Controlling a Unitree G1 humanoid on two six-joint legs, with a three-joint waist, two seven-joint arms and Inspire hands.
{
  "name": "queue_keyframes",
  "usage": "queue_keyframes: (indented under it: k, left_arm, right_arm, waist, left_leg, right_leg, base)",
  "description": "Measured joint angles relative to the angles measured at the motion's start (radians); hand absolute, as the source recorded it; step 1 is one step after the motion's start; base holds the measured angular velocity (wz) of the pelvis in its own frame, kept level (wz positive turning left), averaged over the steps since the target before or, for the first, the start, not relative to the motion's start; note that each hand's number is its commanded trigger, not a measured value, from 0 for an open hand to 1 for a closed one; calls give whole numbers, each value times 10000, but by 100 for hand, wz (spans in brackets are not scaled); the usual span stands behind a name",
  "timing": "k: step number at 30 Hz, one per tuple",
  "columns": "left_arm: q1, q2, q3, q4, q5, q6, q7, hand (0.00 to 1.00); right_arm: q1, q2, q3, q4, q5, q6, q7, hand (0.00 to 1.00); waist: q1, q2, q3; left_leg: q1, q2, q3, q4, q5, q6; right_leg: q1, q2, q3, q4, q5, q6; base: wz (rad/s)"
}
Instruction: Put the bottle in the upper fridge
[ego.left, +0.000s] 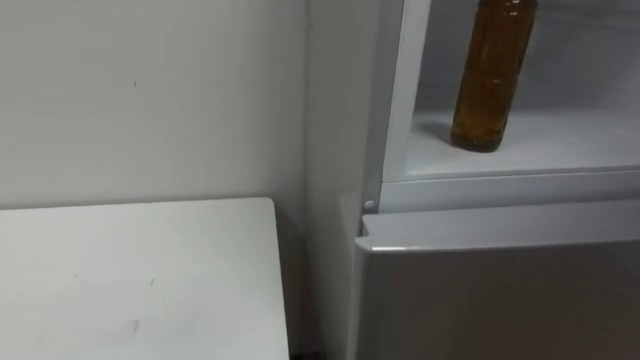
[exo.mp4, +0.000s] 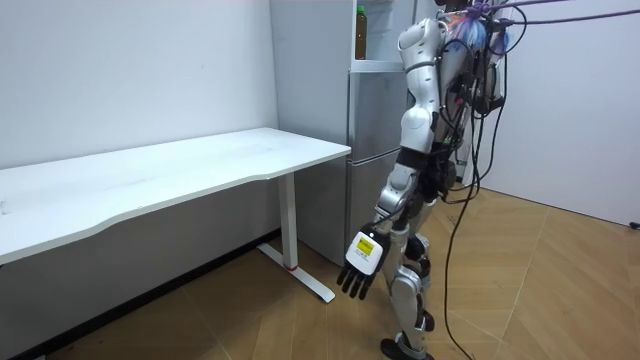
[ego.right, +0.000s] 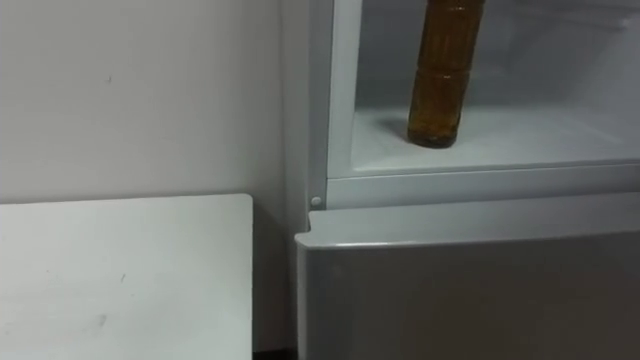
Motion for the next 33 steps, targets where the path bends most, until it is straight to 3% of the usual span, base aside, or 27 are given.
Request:
queue_keyframes:
  k: [6, 11, 15, 25, 33]
  left_arm:
    - [-48, -38, 1, 206, -13, -87, 76, 0]
    - [-97, -37, 1, 426, -12, -148, 164, 0]
    - [-117, -38, 1, 447, -3, -134, 244, 0]
    - [-122, -37, 0, 413, -1, 57, 545, 0]
    - [-122, -31, -51, 442, -3, 62, 545, 0]
  right_arm:
    - [-44, -5, 36, -920, -570, 48, 531, 0]
    - [-405, -6, -206, -1496, -571, -276, 974, 0]
    - [-417, -6, -281, -1514, -770, -283, 1098, 0]
    - [-401, -6, -295, -1985, -800, -246, 1561, 0]
    - [-442, -6, -229, -2298, -804, -247, 1973, 0]
  waist:
    - [15, -21, -5]
    - [20, -139, 6]
    - [28, -232, -36]
    - [58, -192, -105]
    - [119, -207, -59]
  left_leg:
    - [-4, 12, -47, 8, 0, 0]
    - [-39, 61, -156, 4, 0, 0]
    - [-82, 73, -283, -112, -4, 4]
    - [-16, 171, -295, -262, 0, 2]
    - [58, 187, -269, -185, 0, 1]
  right_leg:
    - [15, 18, 17, -12, 4, 5]
    - [151, 23, -54, -269, 137, 15]
    - [220, 45, -222, -447, 238, 31]
    - [425, 153, -360, -900, 399, 29]
    - [585, 150, -403, -1034, 397, 25]
  base:
    - [1]
    - [6]
    - [6]
    - [0]
    - [0]
